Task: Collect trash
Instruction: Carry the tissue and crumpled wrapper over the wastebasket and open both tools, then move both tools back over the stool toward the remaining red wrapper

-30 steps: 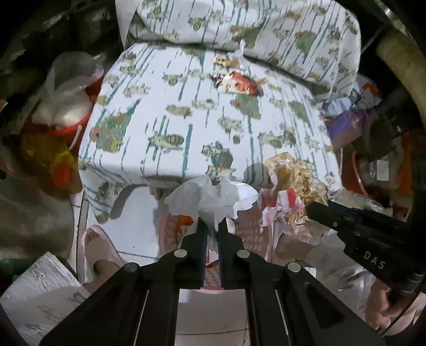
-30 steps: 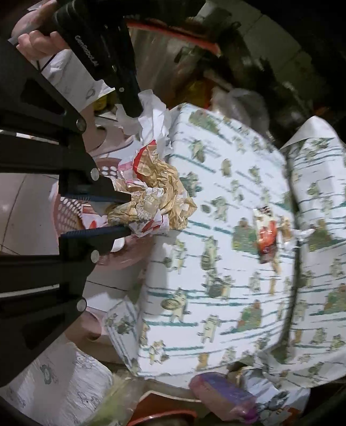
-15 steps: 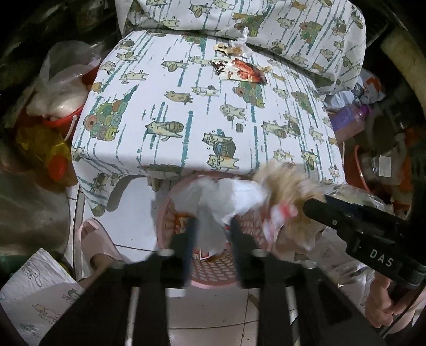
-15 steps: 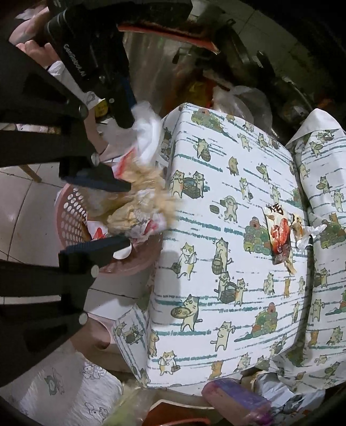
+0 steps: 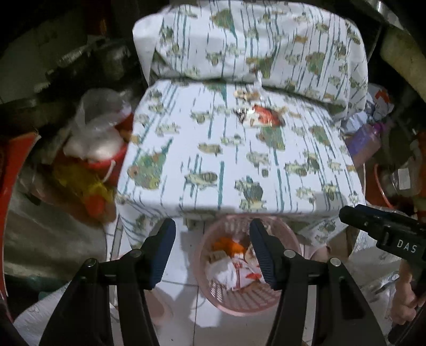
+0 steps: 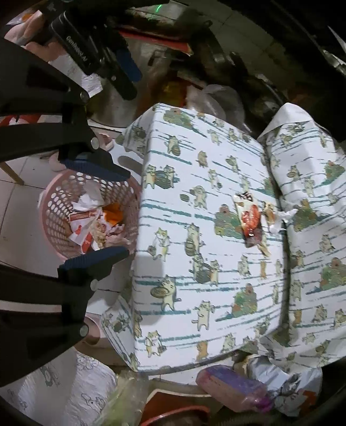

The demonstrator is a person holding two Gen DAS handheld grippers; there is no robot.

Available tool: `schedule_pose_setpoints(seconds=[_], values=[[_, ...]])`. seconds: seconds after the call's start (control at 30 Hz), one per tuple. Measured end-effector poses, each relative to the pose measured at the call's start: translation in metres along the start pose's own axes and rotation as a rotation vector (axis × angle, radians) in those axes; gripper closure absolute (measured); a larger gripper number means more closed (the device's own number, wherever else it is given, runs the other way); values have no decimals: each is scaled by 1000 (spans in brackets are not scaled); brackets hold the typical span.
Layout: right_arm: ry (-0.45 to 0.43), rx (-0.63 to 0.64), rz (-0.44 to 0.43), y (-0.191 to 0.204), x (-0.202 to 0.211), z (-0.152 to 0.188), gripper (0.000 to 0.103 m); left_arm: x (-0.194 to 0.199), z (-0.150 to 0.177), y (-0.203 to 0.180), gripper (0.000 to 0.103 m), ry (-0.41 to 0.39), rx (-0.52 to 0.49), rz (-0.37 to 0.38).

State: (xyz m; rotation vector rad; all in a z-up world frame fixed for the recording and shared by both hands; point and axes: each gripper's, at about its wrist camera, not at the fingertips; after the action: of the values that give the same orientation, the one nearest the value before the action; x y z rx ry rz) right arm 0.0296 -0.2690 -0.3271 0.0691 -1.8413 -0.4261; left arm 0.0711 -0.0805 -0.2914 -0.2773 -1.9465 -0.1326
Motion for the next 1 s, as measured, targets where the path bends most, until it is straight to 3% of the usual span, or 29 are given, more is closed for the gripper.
schedule_pose_setpoints(seconds=[0.13,0.23,0.47,0.57,0.77,1.0], values=[[-47,20,11,3,8,0,47,14,-2,4,42,-61,10,-23],[-92,35,34,7,16,-1,41,23,-5,11,28,-107,59,-44],[-241,57,61,17,40,-4,23,44,-12,23,27,-192,108,-69],[-312,69,91,23,53,-5,16,59,-12,22,18,-252,109,-96],[-464,114,147,33,81,0,7,96,-3,12,16,-419,47,-125],[-646,190,179,46,115,11,0,130,5,19,14,-566,119,-187]])
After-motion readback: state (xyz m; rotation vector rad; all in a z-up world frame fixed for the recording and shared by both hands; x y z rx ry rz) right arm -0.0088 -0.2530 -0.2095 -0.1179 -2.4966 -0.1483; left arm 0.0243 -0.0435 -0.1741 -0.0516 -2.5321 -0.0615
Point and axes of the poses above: each gripper's, at about its wrist camera, not at the fingertips, and x roughly against the way its jaws point, y to its left, z to its underside, and after that the axes turned 5 degrees about y, right-handed
